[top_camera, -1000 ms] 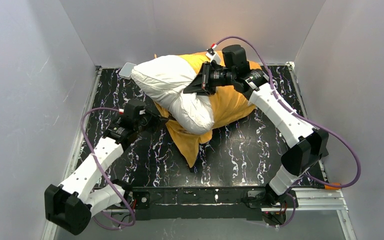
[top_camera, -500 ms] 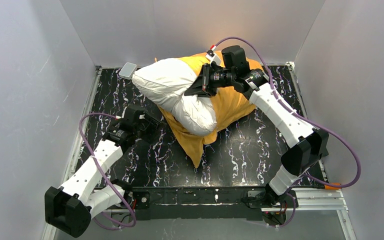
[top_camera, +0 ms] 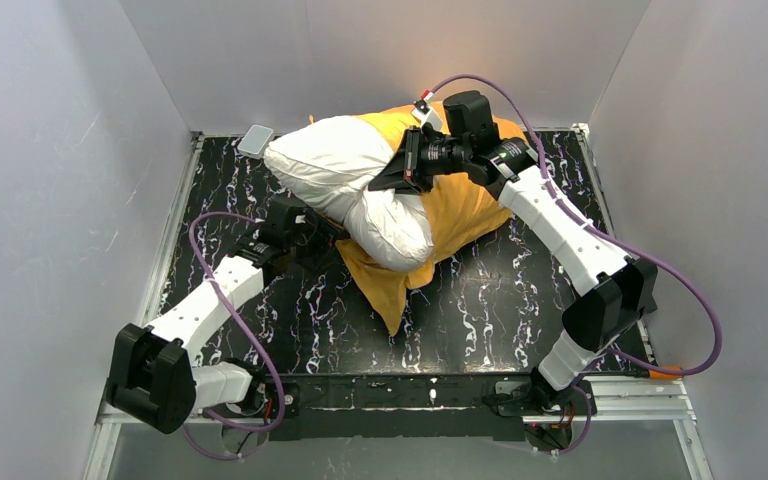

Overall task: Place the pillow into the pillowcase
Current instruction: Stuff the pillow into the pillowcase.

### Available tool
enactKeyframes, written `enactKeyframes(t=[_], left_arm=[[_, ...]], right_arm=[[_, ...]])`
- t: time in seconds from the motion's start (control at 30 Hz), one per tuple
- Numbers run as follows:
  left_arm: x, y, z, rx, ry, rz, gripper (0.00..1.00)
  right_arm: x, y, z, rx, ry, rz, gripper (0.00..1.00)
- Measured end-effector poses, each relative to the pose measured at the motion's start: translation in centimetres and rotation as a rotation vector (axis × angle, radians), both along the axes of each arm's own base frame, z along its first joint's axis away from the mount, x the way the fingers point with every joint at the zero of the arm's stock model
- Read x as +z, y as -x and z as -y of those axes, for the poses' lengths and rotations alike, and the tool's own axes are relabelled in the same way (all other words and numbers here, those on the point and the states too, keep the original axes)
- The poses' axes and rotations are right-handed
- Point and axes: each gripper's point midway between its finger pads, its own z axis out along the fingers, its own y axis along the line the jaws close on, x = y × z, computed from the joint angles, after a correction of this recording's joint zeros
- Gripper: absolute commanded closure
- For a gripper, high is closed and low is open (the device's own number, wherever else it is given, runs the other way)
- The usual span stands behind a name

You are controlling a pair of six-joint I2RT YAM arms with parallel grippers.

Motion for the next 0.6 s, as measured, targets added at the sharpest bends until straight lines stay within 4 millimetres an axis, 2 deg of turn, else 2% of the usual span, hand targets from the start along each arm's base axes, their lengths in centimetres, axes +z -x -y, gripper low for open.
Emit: enactKeyframes(t=[0.37, 0.5, 0.6], left_arm=[[2.7, 0.3, 1.5, -0.010, 0.049, 0.092, 0.34], [2.4, -0.1, 2.4, -0.014, 0.063, 0.091, 0.34], [0.7, -0.5, 3.3, -0.026, 0.056, 0.053, 0.35]], right_arm=[[0.3, -0.2, 0.0, -0.006, -0.011, 0.000, 0.99], [0.5, -0.4, 0.0, -0.011, -0.019, 0.000, 0.99], [0.5, -0.5, 0.0, -0.016, -0.019, -0.001, 0.99]])
